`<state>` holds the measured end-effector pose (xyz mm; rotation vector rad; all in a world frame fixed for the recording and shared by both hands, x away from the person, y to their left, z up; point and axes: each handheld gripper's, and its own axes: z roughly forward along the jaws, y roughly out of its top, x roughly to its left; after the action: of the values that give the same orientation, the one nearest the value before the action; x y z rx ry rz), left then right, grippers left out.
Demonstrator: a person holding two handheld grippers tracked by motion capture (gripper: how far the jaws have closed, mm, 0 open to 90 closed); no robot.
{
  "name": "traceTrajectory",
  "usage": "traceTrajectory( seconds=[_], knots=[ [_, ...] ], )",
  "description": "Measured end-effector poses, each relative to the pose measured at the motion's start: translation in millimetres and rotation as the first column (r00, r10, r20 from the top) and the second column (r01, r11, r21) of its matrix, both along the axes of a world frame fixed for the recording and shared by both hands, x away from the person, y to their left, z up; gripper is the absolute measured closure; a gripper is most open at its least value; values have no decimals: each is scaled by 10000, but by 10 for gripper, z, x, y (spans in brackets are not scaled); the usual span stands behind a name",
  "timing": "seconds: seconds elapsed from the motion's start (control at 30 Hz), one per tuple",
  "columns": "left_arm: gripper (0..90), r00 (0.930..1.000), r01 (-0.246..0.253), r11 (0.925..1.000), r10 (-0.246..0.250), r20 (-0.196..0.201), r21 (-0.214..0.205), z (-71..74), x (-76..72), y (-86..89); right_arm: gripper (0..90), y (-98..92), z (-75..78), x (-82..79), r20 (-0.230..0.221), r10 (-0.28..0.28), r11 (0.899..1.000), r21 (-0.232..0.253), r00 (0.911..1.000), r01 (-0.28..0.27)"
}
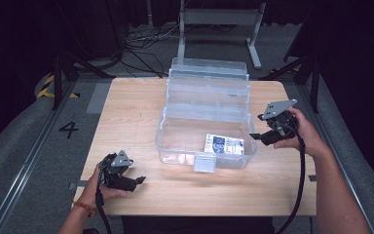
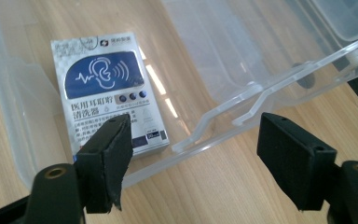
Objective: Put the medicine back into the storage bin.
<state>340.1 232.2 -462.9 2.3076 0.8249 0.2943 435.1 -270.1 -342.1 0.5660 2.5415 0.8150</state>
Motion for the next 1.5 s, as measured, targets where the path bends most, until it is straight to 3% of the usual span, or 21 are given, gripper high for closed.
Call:
traceTrajectory(
  seconds=[0.1, 0.23, 0.27, 0.33, 0.5, 0.6, 0.7, 0.77, 0.83, 0.97, 1.07, 1.13, 1.27, 1.33, 1.37, 1.4, 1.5],
  knots=[
    [218, 9989, 349, 9994, -348, 314, -50, 154, -7, -97, 293, -18, 26, 23, 56, -145, 9997, 212, 9999, 144],
    [236, 9919, 807, 9967, -801, 985, -25, 443, -47, -267, 321, 26, 152, 115, 345, -428, 9988, 237, 9985, 420],
    [236, 9919, 807, 9967, -801, 985, -25, 443, -47, -267, 321, 26, 152, 115, 345, -428, 9988, 237, 9985, 420],
    [236, 9864, 1211, 9926, -1214, 1110, 99, 552, -56, -353, 325, 62, 201, 147, 452, -378, 9990, 253, 9983, 367],
    [236, 9759, 1618, 9858, -1665, 1411, 444, 729, -18, -564, 324, 192, 298, 234, 591, -309, 9993, 236, 9978, 296],
    [236, 9654, 2051, 9761, -2139, 1493, 723, 809, 33, -701, 327, 274, 342, 302, 740, -244, 9997, 41, 9970, 242],
    [281, 9591, 2240, 9687, -2386, 1521, 1066, 837, 73, -812, 336, 331, 384, 374, 729, -251, 9996, 114, 9970, 243],
    [303, 9578, 2440, 9644, -2561, 1305, 1016, 841, 109, -867, 341, 369, 402, 416, 816, -263, 9997, 50, 9963, 260],
    [340, 9512, 2695, 9581, -2805, 1288, 967, 850, 139, -918, 341, 399, 413, 463, 763, -175, 9998, 34, 9969, 173],
    [347, 9419, 3006, 9475, -3129, 1219, 1093, 864, 157, -1016, 346, 468, 441, 581, 809, -465, 9983, -306, 9956, 491],
    [356, 9363, 3201, 9415, -3314, 1168, 1055, 869, 177, -1077, 346, 507, 457, 644, 763, -504, 9985, -153, 9958, 517],
    [338, 9308, 3224, 9380, -3386, 1379, 1277, 903, 181, -1127, 345, 539, 453, 675, 715, -472, 9987, -153, 9963, 484],
    [340, 9329, 3257, 9361, -3410, 1158, 1331, 940, 250, -1151, 343, 577, 419, 743, 845, -741, 9963, -375, 9937, 775],
    [345, 9311, 3400, 9274, -3552, 827, 1558, 877, 307, -1192, 344, 578, 412, 780, 746, -766, 9968, -158, 9943, 779],
    [364, 9311, 3400, 9274, -3552, 827, 1558, 877, 307, -1192, 344, 578, 412, 780, 746, -766, 9968, -158, 9943, 779],
    [364, 9277, 3511, 9225, -3659, 737, 1600, 851, 329, -1209, 345, 581, 408, 795, 713, -738, 9972, -18, 9947, 741],
    [432, 9255, 3633, 9154, -3760, 457, 1734, 787, 388, -1254, 334, 604, 406, 849, 774, -824, 9963, -185, 9936, 841]
  ],
)
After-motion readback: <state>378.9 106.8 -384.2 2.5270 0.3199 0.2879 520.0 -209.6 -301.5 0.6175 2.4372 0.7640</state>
